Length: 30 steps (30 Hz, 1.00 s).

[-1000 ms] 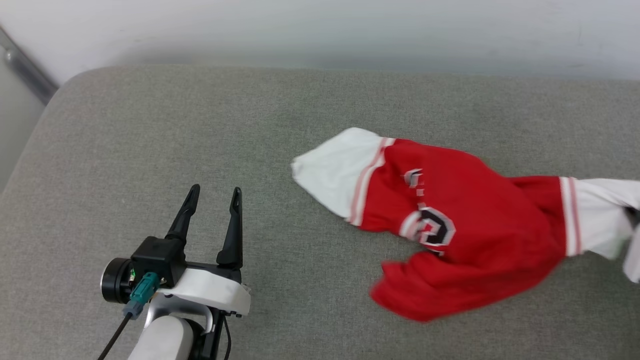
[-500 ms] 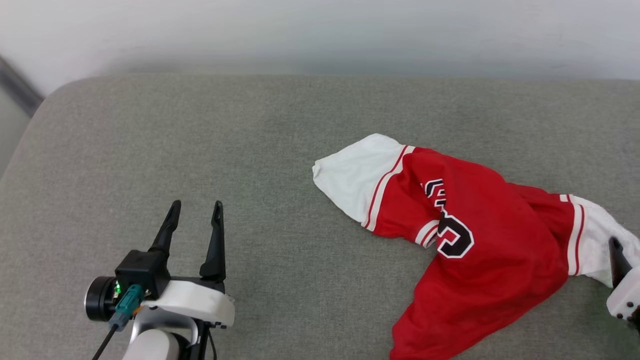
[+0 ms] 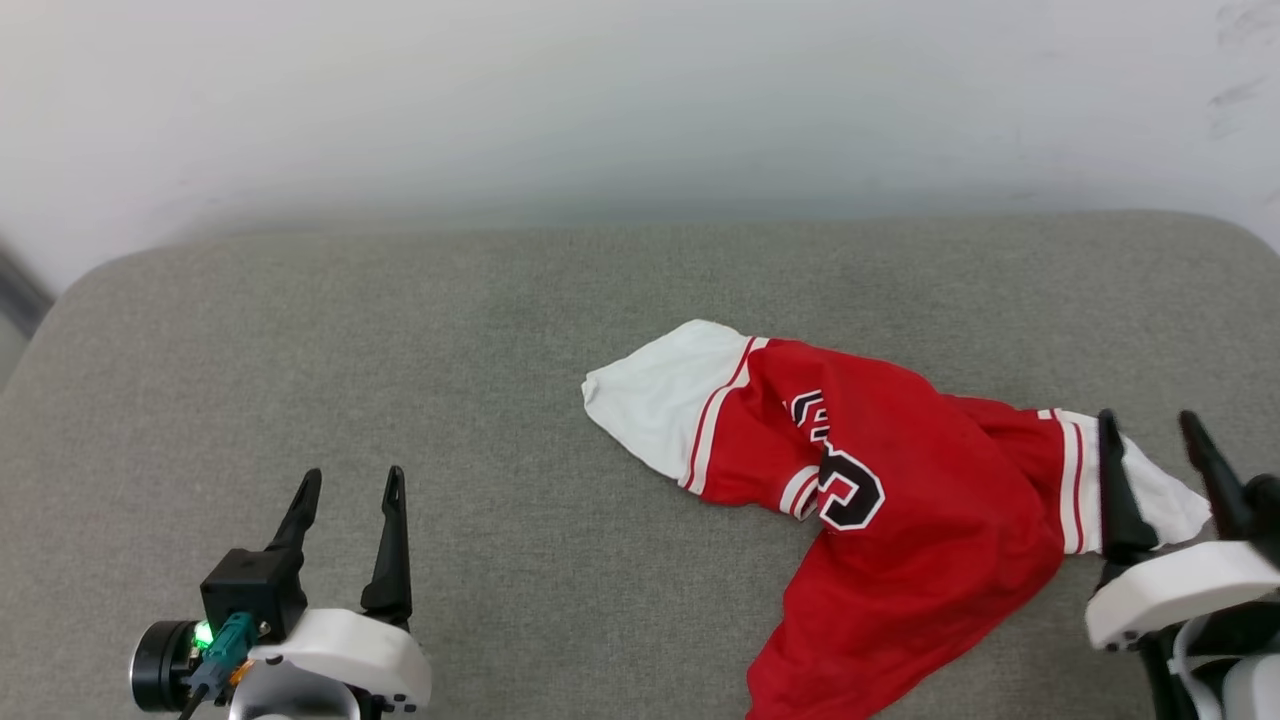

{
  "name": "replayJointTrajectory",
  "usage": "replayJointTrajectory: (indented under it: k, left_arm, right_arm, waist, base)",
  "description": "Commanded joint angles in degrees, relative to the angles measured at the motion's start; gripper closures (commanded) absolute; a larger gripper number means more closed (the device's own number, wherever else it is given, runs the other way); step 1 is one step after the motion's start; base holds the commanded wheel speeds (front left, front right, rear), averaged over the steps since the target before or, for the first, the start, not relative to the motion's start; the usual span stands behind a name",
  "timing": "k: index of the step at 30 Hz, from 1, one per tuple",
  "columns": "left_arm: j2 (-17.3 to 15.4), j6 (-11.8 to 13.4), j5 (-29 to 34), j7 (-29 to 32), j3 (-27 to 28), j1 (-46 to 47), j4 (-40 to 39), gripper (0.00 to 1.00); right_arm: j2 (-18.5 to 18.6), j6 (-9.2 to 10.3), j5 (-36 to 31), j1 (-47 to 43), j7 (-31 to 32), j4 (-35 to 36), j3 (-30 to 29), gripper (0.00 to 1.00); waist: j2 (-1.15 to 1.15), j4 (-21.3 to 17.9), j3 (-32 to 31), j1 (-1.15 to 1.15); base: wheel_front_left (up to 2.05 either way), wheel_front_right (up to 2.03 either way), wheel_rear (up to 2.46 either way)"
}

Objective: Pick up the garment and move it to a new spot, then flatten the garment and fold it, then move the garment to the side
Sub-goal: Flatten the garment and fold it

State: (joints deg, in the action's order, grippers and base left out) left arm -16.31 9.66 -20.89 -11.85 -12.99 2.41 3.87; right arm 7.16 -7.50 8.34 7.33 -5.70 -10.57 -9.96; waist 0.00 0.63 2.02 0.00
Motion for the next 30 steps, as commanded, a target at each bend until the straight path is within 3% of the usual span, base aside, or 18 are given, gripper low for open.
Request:
replayJointTrajectory:
  k: [1,9,15,21,30]
  left_arm:
    - [-0.51,0.36,-0.23,0.47,0.12,-1.05,-0.26,0.00]
    - [-1.59,0.94,-0.33,2.51,-0.08,-2.17,-0.85,0.00]
    - [-2.42,-0.16,-0.54,5.91,-1.24,0.86,-0.97,0.00]
    - [-4.02,-3.82,-1.58,13.65,-2.87,10.57,1.00,0.00]
    - [-5.87,-12.50,-7.07,34.47,-6.86,28.74,8.52,0.00]
  right_arm:
    - [-0.84,0.02,-0.82,-2.17,0.88,2.75,1.61,0.00]
    - [-3.24,0.02,-1.73,-9.74,5.20,15.08,6.89,0.00]
    - [-3.97,0.02,-1.44,-11.83,7.14,18.91,8.16,0.00]
    - [-4.19,0.02,-1.69,-10.52,8.06,20.51,8.23,0.00]
    - [-4.32,0.02,-0.74,-7.01,6.82,19.97,8.32,0.00]
  waist:
    - [0.00,-0.71,-1.17,0.00]
    - [0.00,-1.61,-2.59,0.00]
    - [0.00,-2.97,-1.87,0.00]
    - [0.00,-4.80,1.76,0.00]
    - [0.00,-9.27,9.39,0.00]
  base:
    - [0.00,0.00,0.00]
    - [0.00,0.00,0.00]
    - [0.00,0.00,0.00]
    - [0.00,0.00,0.00]
    - [0.00,0.00,0.00]
